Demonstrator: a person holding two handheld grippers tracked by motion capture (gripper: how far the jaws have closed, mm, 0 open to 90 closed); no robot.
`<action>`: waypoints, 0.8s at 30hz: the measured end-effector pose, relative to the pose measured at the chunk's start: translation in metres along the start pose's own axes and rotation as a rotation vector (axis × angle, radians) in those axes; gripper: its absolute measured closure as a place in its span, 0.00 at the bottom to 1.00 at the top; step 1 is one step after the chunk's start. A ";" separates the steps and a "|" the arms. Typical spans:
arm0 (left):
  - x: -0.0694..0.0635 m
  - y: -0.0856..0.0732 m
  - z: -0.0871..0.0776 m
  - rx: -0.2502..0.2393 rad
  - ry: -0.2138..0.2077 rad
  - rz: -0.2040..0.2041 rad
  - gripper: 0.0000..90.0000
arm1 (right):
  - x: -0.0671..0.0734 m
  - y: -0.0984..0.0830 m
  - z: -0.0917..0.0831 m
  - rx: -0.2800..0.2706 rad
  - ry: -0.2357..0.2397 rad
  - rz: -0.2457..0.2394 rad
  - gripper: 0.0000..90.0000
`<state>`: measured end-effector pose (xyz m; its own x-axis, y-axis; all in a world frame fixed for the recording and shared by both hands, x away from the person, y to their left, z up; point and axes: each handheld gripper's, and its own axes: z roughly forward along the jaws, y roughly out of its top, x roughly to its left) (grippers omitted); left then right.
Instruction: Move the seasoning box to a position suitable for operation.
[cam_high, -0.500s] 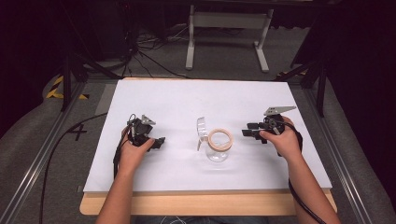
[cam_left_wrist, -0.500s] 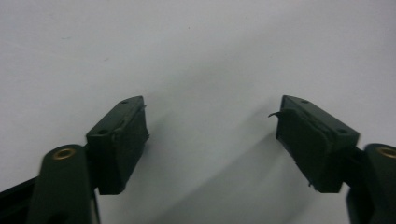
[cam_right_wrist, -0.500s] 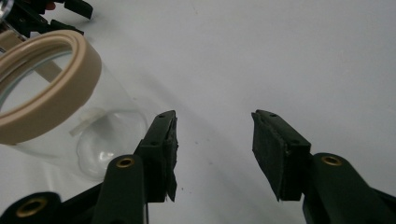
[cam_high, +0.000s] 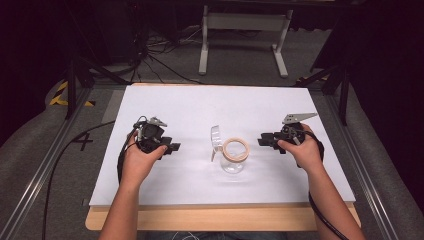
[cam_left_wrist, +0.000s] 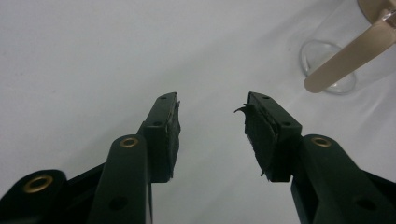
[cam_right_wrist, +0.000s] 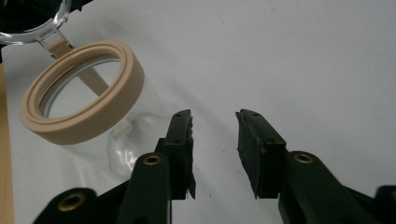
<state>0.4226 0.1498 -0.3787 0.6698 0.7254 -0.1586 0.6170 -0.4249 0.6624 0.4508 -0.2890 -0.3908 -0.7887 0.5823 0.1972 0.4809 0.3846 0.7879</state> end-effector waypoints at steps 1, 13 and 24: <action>-0.005 0.002 0.000 0.008 -0.008 0.006 0.66 | 0.002 0.001 0.001 0.004 0.007 -0.003 0.75; -0.041 0.013 0.012 0.031 -0.267 0.111 0.99 | 0.008 -0.006 0.033 0.033 0.029 -0.073 0.92; -0.070 0.015 0.046 0.056 -0.340 0.202 1.00 | 0.016 -0.005 0.043 0.011 0.051 -0.106 0.94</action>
<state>0.4037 0.0681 -0.3911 0.8728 0.4073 -0.2688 0.4739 -0.5762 0.6659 0.4524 -0.2512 -0.4167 -0.8537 0.5009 0.1426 0.3976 0.4500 0.7996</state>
